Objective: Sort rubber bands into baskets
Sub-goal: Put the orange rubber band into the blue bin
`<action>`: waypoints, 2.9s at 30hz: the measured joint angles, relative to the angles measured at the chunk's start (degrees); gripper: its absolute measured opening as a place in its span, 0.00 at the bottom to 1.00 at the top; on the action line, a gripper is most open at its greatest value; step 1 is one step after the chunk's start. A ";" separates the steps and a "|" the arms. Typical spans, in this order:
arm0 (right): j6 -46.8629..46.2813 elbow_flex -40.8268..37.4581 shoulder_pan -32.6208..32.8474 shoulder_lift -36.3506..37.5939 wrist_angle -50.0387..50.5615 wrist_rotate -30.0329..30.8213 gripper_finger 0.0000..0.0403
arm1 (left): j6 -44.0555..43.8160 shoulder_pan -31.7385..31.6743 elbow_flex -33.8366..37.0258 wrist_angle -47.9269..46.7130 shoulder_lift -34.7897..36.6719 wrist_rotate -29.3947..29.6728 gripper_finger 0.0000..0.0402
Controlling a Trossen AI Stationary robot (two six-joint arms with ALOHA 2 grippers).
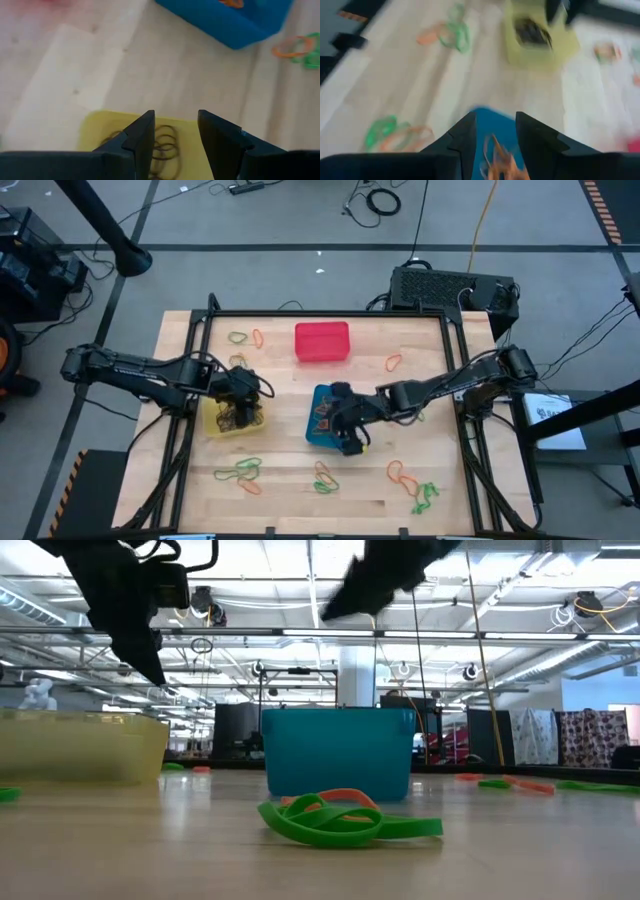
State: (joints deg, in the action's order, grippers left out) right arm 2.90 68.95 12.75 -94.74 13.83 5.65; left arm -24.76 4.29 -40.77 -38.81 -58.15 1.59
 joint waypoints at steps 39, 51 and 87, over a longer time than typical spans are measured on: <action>50.90 -0.04 12.74 -17.86 -5.64 -4.98 0.32 | -3.40 24.57 0.07 15.83 -4.50 3.40 0.39; 59.50 -0.02 13.16 -17.86 -5.63 3.56 0.32 | -3.38 24.57 0.07 15.87 -5.75 3.40 0.39; 62.90 -0.13 15.90 -17.66 -9.07 15.42 0.01 | -1.25 24.56 0.07 15.61 -5.73 4.93 0.39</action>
State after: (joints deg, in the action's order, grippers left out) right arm 65.80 68.82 28.65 -112.40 4.75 21.07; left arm -26.01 28.86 -40.71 -23.20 -63.88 6.52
